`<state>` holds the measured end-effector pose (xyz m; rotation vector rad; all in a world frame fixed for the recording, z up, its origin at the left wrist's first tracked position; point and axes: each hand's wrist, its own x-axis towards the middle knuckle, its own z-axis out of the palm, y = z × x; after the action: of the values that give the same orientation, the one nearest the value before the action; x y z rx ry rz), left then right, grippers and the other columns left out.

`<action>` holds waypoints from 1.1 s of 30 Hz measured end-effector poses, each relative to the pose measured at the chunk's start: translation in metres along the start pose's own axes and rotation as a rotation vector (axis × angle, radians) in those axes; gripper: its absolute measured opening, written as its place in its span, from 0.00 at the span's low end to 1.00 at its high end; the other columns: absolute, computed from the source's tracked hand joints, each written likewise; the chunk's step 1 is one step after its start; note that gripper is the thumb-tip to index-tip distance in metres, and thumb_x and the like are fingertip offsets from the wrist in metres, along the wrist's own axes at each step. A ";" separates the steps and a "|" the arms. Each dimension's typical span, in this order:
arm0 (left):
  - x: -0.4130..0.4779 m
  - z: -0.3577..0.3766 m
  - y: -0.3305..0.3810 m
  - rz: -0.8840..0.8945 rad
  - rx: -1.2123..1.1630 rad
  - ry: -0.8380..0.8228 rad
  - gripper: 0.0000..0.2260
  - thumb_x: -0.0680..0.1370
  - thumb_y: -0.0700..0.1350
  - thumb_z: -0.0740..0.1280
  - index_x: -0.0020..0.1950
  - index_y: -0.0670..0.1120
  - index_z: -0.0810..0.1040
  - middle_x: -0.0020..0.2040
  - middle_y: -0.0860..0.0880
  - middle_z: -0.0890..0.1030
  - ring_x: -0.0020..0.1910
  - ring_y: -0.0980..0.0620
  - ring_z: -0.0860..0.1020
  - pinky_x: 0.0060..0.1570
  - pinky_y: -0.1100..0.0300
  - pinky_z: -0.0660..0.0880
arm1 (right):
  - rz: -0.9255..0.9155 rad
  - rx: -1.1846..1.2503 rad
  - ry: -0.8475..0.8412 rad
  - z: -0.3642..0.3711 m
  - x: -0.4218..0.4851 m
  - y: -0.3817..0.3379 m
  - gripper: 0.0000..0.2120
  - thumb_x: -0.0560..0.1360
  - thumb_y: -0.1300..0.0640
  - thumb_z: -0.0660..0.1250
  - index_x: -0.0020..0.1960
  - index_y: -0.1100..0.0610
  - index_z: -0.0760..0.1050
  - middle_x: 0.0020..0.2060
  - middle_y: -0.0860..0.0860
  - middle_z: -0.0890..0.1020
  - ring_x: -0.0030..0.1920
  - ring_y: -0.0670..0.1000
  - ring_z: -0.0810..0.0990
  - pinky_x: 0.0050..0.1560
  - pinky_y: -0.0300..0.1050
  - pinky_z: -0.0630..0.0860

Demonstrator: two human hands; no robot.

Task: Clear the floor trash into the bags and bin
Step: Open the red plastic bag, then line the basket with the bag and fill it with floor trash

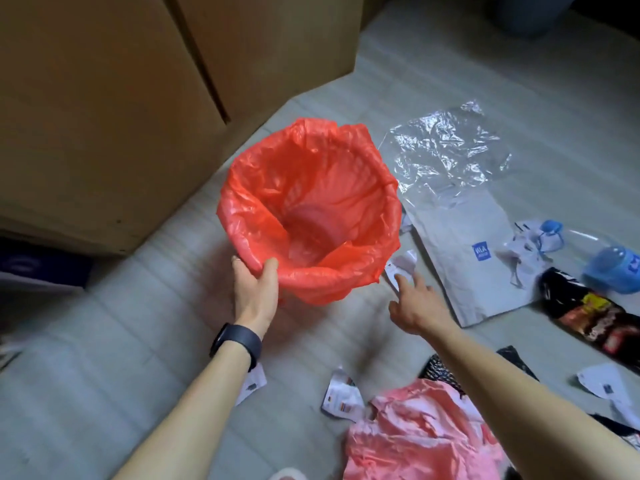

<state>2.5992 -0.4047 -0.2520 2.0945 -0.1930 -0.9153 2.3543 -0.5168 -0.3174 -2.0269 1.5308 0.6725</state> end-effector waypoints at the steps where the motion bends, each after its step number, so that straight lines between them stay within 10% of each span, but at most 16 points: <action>1: -0.002 -0.005 -0.006 0.005 -0.029 -0.038 0.36 0.72 0.67 0.61 0.74 0.49 0.63 0.68 0.47 0.74 0.59 0.42 0.79 0.62 0.43 0.73 | -0.013 0.003 0.000 0.005 0.007 -0.003 0.31 0.76 0.51 0.59 0.77 0.48 0.54 0.77 0.58 0.53 0.64 0.65 0.69 0.65 0.53 0.68; 4: -0.006 -0.017 -0.033 0.035 -0.091 0.018 0.30 0.74 0.72 0.53 0.66 0.54 0.72 0.62 0.55 0.77 0.51 0.55 0.82 0.60 0.42 0.74 | -0.019 0.000 -0.020 0.019 0.033 -0.011 0.34 0.76 0.50 0.60 0.78 0.44 0.48 0.78 0.56 0.47 0.71 0.67 0.62 0.70 0.58 0.65; 8: 0.010 -0.032 -0.103 0.011 0.344 -0.026 0.10 0.79 0.53 0.62 0.55 0.50 0.76 0.56 0.46 0.82 0.58 0.42 0.78 0.54 0.56 0.70 | -0.058 -0.068 -0.028 0.050 0.045 -0.034 0.30 0.79 0.52 0.59 0.77 0.52 0.51 0.78 0.58 0.50 0.72 0.68 0.60 0.68 0.60 0.67; 14: 0.019 -0.054 -0.185 0.031 0.942 -0.225 0.21 0.74 0.44 0.64 0.68 0.52 0.72 0.66 0.47 0.72 0.65 0.44 0.71 0.59 0.55 0.71 | -0.498 -0.402 0.253 0.091 0.023 -0.081 0.21 0.71 0.66 0.69 0.63 0.65 0.74 0.58 0.62 0.77 0.47 0.65 0.79 0.37 0.51 0.76; 19: 0.011 -0.075 -0.216 0.094 1.191 -0.325 0.25 0.68 0.54 0.71 0.63 0.54 0.70 0.61 0.49 0.69 0.63 0.47 0.70 0.56 0.55 0.73 | -0.824 -0.280 0.152 0.128 0.009 -0.108 0.23 0.75 0.64 0.63 0.70 0.59 0.71 0.61 0.60 0.78 0.61 0.66 0.75 0.52 0.55 0.76; 25: 0.002 -0.074 -0.230 0.208 1.353 -0.285 0.27 0.70 0.57 0.73 0.65 0.52 0.69 0.63 0.49 0.68 0.63 0.47 0.69 0.56 0.53 0.70 | -0.636 -0.032 0.144 0.147 0.007 -0.101 0.29 0.78 0.56 0.66 0.77 0.57 0.62 0.74 0.59 0.64 0.62 0.65 0.73 0.53 0.56 0.77; 33: 0.006 -0.062 -0.233 0.290 1.335 -0.249 0.14 0.76 0.53 0.69 0.57 0.49 0.74 0.58 0.49 0.76 0.60 0.47 0.74 0.52 0.54 0.71 | -0.722 -0.380 0.244 0.137 0.016 -0.083 0.18 0.78 0.53 0.65 0.67 0.53 0.75 0.65 0.57 0.74 0.67 0.64 0.69 0.62 0.55 0.70</action>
<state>2.6051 -0.2169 -0.4036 2.9406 -1.5421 -0.9547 2.4274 -0.4183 -0.4218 -2.7945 0.6935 0.4453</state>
